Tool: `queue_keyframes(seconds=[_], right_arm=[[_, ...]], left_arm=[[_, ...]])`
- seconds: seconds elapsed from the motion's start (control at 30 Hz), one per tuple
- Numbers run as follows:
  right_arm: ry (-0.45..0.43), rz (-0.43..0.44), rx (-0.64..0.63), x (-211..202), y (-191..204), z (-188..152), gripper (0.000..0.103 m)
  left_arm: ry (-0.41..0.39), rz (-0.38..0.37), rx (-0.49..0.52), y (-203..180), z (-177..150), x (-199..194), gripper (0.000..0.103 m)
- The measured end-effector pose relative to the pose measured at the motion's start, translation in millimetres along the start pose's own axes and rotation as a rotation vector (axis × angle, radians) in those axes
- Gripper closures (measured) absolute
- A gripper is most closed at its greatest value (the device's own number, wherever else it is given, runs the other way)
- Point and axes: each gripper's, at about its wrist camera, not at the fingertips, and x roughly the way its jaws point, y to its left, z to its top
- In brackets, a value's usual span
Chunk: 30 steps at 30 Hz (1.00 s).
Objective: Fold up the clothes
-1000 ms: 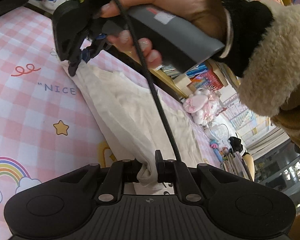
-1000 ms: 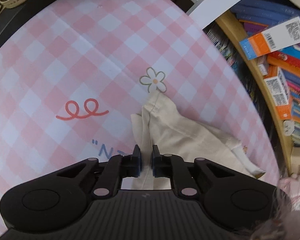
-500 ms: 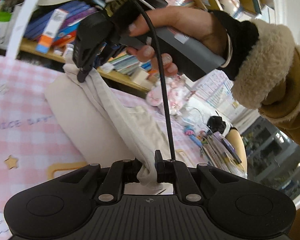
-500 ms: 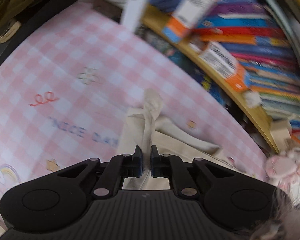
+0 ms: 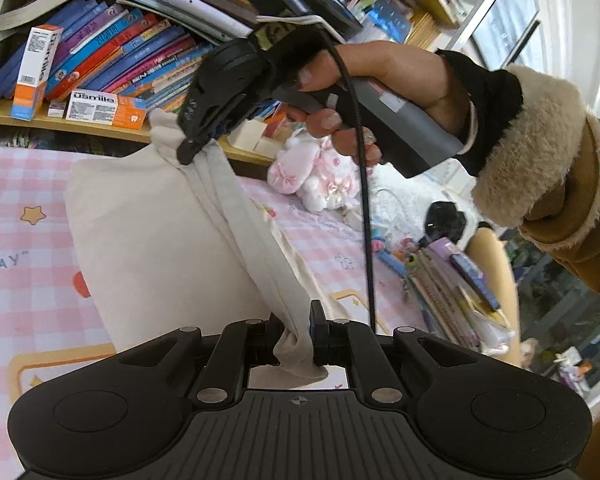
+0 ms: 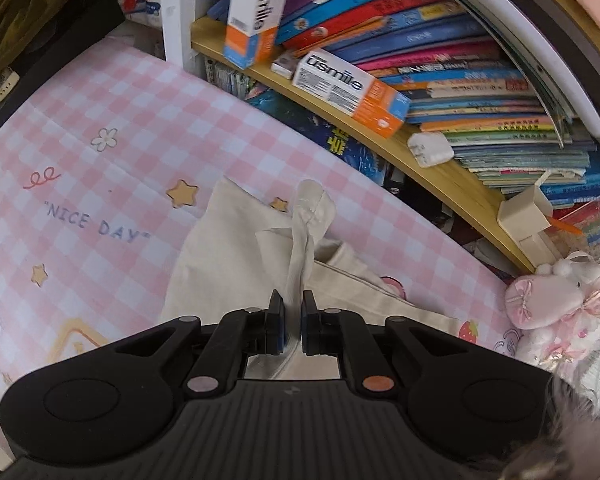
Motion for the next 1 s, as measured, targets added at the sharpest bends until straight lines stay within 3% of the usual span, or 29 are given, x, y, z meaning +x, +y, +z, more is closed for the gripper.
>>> queue_keyframes(seconds=[0.43,0.7,1.0], right_arm=[[-0.137,0.174,-0.061,10.8,-85.7,-49.5,0.096],[-0.193,0.244,-0.020,7.8,-133.1,-69.3,0.096],[-0.215,0.297,0.021,42.7,-164.9,-98.9,0.096]], left_arm=[[0.047,0.199,0.012,-66.6,3.1,58.2,0.093],[0.095,0.223,0.055,-90.1,8.2,87.2,0.093],[0.230,0.253,0.058,-97.5,-4.9,146.1,0.091]])
